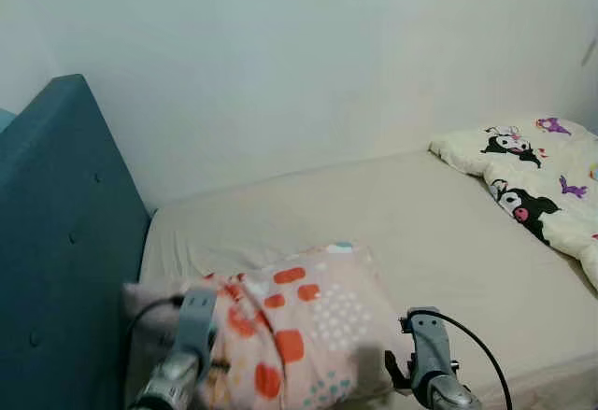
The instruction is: Clean up the room
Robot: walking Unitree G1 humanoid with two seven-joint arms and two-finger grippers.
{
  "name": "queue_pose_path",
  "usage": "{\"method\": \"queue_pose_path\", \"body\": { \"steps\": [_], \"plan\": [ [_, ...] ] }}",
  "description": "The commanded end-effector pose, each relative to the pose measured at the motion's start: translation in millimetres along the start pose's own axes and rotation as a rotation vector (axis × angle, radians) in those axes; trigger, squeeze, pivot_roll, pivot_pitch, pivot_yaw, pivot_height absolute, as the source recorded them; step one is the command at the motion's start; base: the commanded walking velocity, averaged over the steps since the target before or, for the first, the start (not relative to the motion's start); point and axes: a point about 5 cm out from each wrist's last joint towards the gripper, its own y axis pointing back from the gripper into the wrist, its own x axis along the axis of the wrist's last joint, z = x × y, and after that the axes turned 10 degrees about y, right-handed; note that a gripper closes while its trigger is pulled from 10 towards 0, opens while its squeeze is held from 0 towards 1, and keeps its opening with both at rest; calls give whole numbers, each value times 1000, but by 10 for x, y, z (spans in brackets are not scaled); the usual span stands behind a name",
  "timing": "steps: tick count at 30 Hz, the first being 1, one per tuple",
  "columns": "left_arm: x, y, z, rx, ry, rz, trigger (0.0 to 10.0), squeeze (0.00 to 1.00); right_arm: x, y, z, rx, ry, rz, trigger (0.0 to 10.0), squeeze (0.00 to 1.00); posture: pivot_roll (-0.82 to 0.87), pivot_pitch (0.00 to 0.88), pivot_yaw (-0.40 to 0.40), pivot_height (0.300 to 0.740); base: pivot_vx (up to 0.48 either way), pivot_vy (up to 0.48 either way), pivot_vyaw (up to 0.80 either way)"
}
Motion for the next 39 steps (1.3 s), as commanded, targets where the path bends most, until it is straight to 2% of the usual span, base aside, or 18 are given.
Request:
{"method": "queue_pose_path", "body": {
  "steps": [1,2,5,6,9,11,12,14,16,17,18,20,21,24,28,33,37,39],
  "plan": [
    [368,-89,229,-128,-102,140,10000,0,50,-12,-74,21,1,25,10000,0,-86,47,62,740,0,0,0],
    [801,-157,463,-203,-272,267,10000,0,51,-12,-86,22,-3,28,10000,0,-93,52,67,740,0,0,0],
    [918,-167,529,-219,-325,303,10000,0,52,-12,-87,22,-4,30,10000,0,-93,52,67,740,0,0,0],
    [1238,-182,667,-209,-495,397,10000,0,47,-10,-92,24,-4,31,10000,0,-96,61,67,740,0,0,0],
    [1380,-186,700,-187,-539,431,10000,0,41,-8,-94,24,-4,32,10000,0,-100,66,67,740,0,0,0],
    [1671,-180,763,-120,-613,501,10000,0,22,-2,-101,26,-4,30,10000,0,-107,74,72,740,0,0,0],
    [1671,-180,763,-120,-613,501,10000,0,22,-2,-101,26,-4,30,10000,0,-107,74,72,740,0,0,0],
    [1917,-156,879,-80,-674,562,10000,0,-12,8,-117,28,-3,26,10000,0,-118,82,81,740,0,0,0],
    [1917,-156,879,-80,-674,562,10000,0,-12,8,-117,28,-3,26,10000,0,-118,82,81,740,0,0,0],
    [1977,-146,940,-83,-689,578,10000,0,-25,12,-123,29,-4,24,10000,0,-122,85,83,740,0,0,0],
    [1964,-138,1100,-138,-716,583,10000,565,-56,22,-134,29,-4,21,10000,0,-128,92,87,740,0,0,0],
    [1964,-138,1100,-138,-716,583,10000,565,-56,22,-134,29,-4,21,10000,0,-128,92,87,740,0,0,0],
    [1922,-135,1169,-165,-726,582,10000,1000,-66,25,-137,28,-5,20,10000,0,-128,95,88,740,0,0,0],
    [1827,-133,1265,-193,-768,587,10000,1000,-75,29,-140,27,-5,18,10000,0,-129,97,87,740,0,0,0],
    [1734,-137,1299,-194,-817,591,10000,1000,-76,29,-144,28,-4,19,10000,0,-129,97,87,740,0,0,0],
    [1658,-158,1229,-117,-965,608,10000,1000,-61,25,-163,33,2,25,10000,0,-119,101,74,740,0,0,0],
    [1663,-163,1194,-88,-1006,616,10000,1000,-63,26,-183,38,5,24,10000,0,-116,100,73,740,0,0,0],
    [1706,-175,1080,-6,-1067,626,10000,1000,-66,26,-203,41,7,23,10000,0,-113,97,74,740,0,0,0]
  ]
}}
